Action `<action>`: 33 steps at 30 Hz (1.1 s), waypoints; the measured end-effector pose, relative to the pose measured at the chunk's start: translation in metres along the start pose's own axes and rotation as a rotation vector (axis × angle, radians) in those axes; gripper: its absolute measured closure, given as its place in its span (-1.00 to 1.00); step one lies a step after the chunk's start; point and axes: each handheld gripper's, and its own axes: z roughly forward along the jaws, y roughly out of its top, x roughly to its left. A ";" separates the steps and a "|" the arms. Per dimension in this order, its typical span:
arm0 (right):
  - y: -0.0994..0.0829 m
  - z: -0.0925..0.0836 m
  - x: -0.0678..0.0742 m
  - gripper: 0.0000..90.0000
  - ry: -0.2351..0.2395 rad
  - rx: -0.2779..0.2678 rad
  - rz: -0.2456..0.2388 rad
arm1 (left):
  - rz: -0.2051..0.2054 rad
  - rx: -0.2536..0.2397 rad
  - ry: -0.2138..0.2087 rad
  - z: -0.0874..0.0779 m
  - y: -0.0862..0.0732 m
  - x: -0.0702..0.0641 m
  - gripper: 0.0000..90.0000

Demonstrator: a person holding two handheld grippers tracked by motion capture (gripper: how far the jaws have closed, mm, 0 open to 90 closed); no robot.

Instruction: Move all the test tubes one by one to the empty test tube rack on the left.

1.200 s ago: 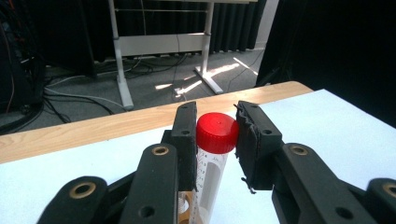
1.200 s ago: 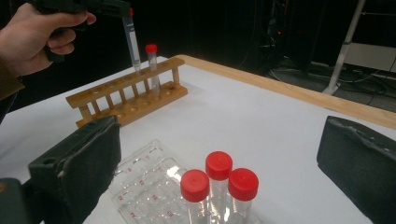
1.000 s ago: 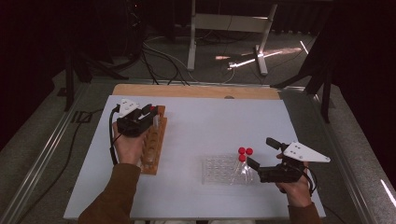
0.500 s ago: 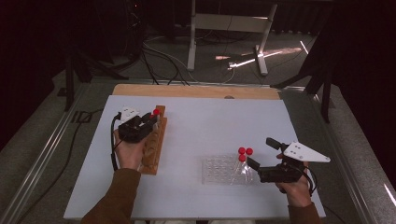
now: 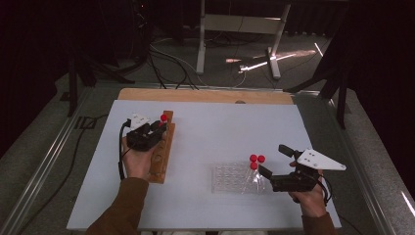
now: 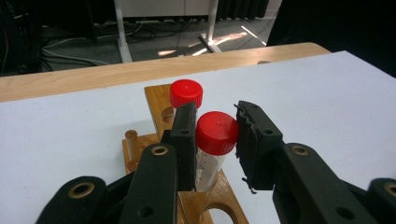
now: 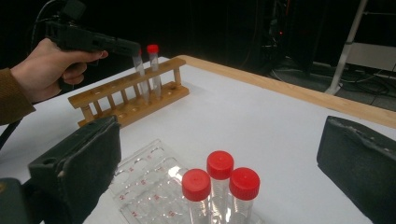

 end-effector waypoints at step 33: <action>-0.004 0.002 0.000 -1.00 -0.003 -0.009 -0.002 | -0.061 -0.113 -0.118 -0.031 -0.005 -0.010 -0.63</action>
